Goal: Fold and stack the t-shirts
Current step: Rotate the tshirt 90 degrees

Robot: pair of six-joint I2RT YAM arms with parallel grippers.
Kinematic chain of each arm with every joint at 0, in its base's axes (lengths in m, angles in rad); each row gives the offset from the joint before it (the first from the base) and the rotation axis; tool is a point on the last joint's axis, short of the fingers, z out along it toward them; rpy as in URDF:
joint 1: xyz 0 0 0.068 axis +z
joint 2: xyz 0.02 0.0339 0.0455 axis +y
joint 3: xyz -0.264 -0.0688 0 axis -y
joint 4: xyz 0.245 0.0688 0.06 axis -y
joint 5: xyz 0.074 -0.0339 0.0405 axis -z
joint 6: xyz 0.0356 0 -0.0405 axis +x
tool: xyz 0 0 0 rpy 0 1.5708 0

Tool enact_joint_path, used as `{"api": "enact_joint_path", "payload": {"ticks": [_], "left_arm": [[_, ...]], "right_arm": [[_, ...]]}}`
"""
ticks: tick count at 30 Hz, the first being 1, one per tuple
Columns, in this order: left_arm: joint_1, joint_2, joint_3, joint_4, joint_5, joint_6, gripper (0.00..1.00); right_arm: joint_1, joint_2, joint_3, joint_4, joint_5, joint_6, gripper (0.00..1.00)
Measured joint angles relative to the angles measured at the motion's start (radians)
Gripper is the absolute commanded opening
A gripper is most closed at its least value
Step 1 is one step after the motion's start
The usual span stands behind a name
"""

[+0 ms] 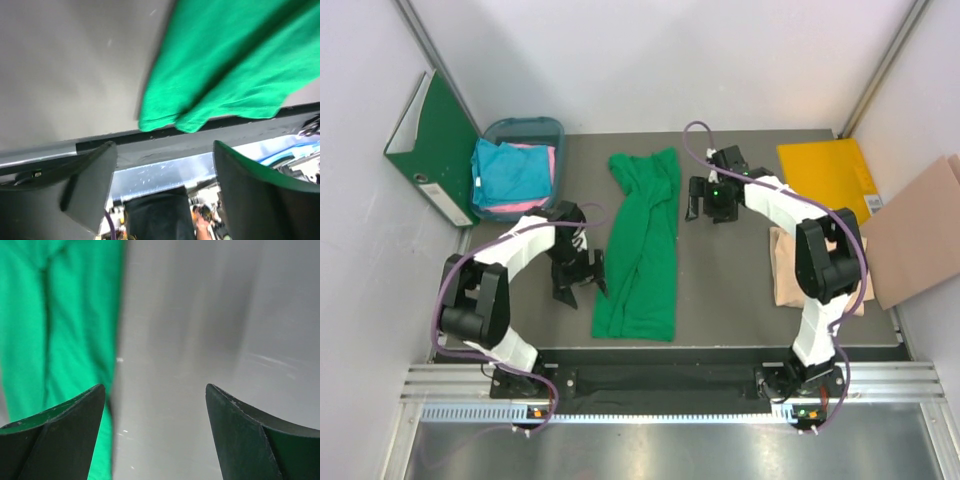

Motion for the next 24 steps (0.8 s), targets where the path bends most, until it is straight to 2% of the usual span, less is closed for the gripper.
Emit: {"api": "enact_joint_path", "payload": {"ticks": [5,7,10,16,20,24], "left_arm": [[-0.001,0.008,0.133,0.077,-0.024,-0.023,0.93],[-0.001,0.057,0.225,0.114,-0.031,-0.035,0.93],[-0.001,0.225,0.414,0.195,-0.056,-0.051,0.93],[0.006,0.599,0.818,0.282,-0.084,-0.089,0.94],[0.013,0.78,1.051,0.314,-0.09,-0.114,0.93],[0.027,0.866,1.146,0.36,-0.063,-0.163,0.93]], "right_arm": [[0.017,0.024,0.021,0.077,-0.039,-0.003,0.8],[0.017,0.066,0.074,0.112,-0.047,-0.004,0.79],[0.018,0.161,0.209,0.17,-0.051,-0.014,0.78],[0.023,0.393,0.583,0.2,-0.028,-0.03,0.77],[0.021,0.46,0.661,0.213,-0.006,-0.026,0.77],[0.021,0.498,0.67,0.219,0.014,-0.014,0.76]]}}
